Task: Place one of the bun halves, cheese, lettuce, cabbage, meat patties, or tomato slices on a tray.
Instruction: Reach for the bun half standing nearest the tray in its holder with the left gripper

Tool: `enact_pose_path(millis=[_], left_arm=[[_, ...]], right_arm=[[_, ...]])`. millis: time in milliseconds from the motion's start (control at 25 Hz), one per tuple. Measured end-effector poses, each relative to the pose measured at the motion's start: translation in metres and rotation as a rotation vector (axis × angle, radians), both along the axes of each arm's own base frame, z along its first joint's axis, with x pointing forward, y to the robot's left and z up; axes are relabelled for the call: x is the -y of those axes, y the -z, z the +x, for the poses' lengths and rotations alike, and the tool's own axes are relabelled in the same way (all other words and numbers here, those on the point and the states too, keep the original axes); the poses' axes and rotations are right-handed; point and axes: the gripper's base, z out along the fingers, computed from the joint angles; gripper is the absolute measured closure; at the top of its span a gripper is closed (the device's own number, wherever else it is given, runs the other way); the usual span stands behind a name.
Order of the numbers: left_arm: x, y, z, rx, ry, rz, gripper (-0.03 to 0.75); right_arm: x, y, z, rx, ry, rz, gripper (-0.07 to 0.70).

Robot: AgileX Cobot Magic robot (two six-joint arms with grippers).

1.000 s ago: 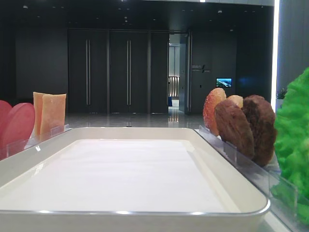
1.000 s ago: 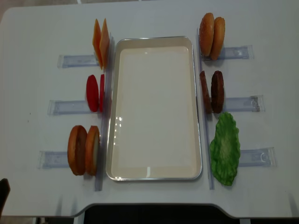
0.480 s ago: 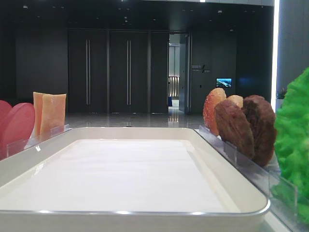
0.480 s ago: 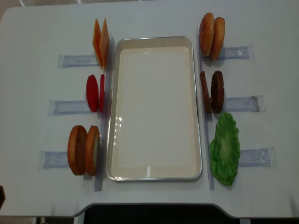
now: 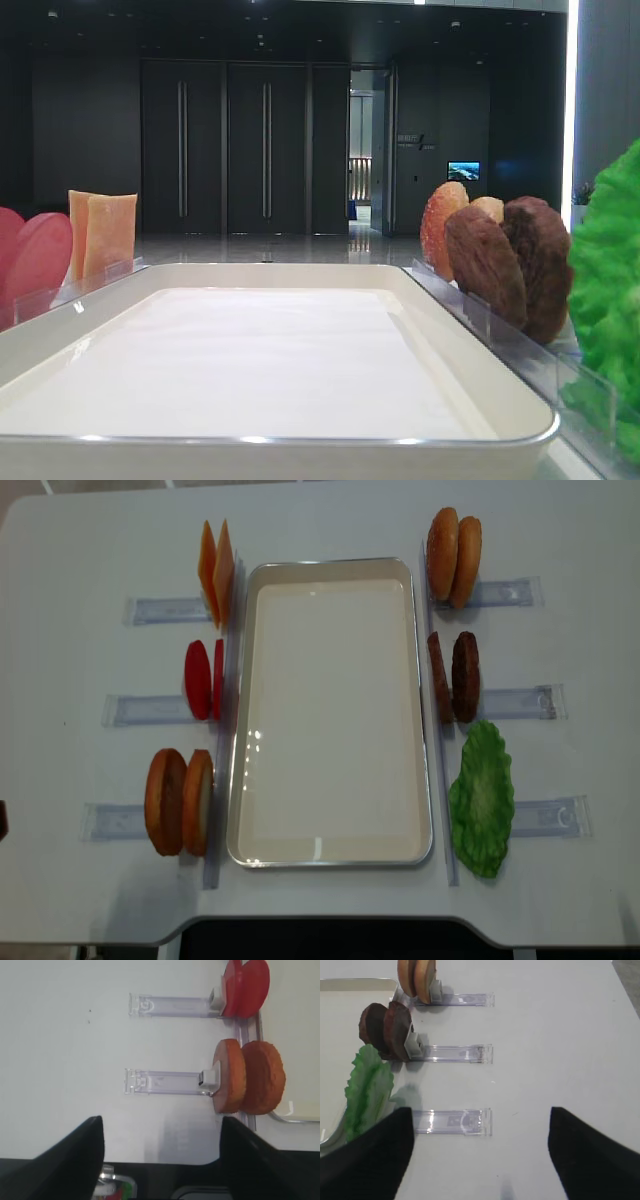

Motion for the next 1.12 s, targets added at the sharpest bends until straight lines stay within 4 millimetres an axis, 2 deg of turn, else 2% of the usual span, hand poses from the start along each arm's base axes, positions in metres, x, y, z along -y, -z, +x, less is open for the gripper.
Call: enact_pose_path(millis=[320, 480, 680, 1120], left_arm=[[-0.001, 0.010, 0.062, -0.246, -0.002, 0.009, 0.174], [-0.001, 0.011, 0.081, -0.288, -0.004, 0.007, 0.176], [-0.001, 0.006, 0.089, -0.284, -0.023, -0.010, 0.176], [0.013, 0.005, 0.089, -0.283, -0.028, -0.130, 0.177]], right_arm=[[0.000, 0.000, 0.000, 0.000, 0.000, 0.000, 0.103], [0.000, 0.000, 0.000, 0.000, 0.000, 0.000, 0.103], [0.000, 0.000, 0.000, 0.000, 0.000, 0.000, 0.103], [0.000, 0.000, 0.000, 0.000, 0.000, 0.000, 0.103]])
